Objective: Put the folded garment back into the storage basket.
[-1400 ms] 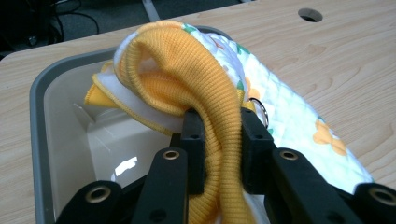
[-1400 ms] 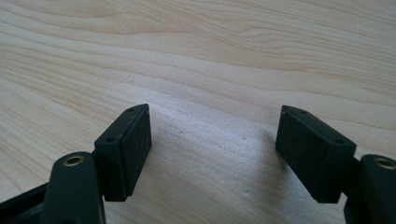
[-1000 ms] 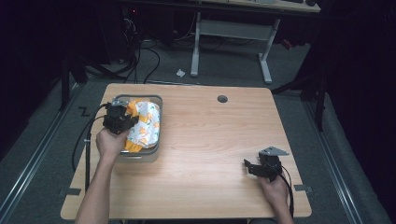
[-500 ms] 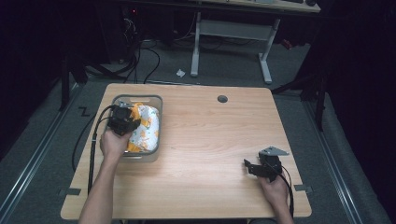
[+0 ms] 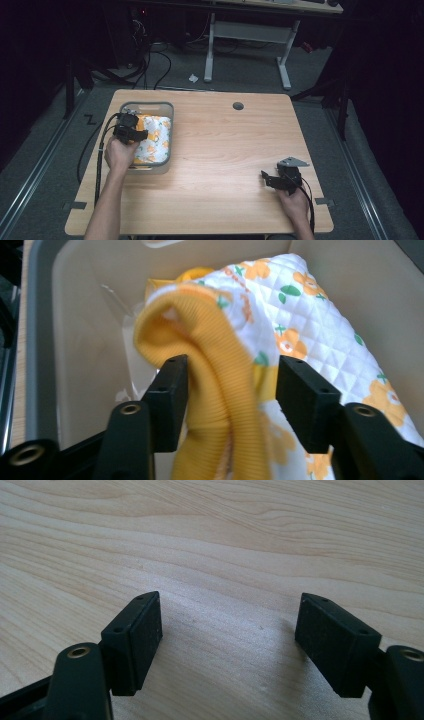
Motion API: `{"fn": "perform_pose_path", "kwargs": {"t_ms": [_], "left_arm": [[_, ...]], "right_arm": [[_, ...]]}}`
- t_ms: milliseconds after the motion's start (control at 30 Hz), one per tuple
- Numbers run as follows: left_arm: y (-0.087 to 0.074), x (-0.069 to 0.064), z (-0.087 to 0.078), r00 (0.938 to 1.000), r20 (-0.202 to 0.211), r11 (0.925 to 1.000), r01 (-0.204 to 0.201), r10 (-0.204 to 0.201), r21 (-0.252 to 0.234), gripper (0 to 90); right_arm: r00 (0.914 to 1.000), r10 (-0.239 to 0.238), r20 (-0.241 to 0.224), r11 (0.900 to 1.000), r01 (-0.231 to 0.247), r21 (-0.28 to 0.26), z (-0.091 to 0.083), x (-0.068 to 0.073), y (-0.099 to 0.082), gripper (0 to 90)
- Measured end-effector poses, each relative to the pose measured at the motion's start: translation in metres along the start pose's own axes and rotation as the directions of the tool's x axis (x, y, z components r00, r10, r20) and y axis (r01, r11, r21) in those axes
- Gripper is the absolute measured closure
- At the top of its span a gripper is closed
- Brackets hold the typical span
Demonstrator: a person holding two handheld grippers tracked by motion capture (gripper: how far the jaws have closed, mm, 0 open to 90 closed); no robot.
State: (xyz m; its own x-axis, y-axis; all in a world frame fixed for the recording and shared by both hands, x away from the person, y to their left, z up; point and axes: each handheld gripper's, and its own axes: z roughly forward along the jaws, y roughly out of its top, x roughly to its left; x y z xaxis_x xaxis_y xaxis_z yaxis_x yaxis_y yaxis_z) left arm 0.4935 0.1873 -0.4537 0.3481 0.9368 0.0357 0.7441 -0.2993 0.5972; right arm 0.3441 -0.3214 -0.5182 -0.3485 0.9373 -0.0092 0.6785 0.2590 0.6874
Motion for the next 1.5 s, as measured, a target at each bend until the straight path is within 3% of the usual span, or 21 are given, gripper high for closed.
{"fn": "perform_pose_path", "kwargs": {"t_ms": [300,567,800,1500], "left_arm": [[0.002,-0.002,-0.023,0.9999,-0.004,0.9943,0.016,-0.017,-0.105,40.3],[0.002,-0.015,-0.041,0.9994,0.036,0.9832,0.008,-0.001,-0.182,39.2],[0.002,-0.029,-0.049,0.9968,0.070,0.9774,-0.023,0.039,-0.210,38.8],[-0.001,-0.064,-0.066,0.9851,0.136,0.9598,-0.065,0.105,-0.273,38.2]], "right_arm": [[1.0000,0.000,0.001,1.0000,0.000,-0.001,0.000,0.000,0.000,27.0],[1.0000,0.000,0.000,1.0000,0.000,0.000,0.000,0.000,0.000,27.0],[1.0000,0.000,0.000,1.0000,0.000,0.000,0.000,0.000,0.000,27.0],[1.0000,0.000,0.001,1.0000,0.000,-0.001,0.000,0.000,0.000,27.0]]}}
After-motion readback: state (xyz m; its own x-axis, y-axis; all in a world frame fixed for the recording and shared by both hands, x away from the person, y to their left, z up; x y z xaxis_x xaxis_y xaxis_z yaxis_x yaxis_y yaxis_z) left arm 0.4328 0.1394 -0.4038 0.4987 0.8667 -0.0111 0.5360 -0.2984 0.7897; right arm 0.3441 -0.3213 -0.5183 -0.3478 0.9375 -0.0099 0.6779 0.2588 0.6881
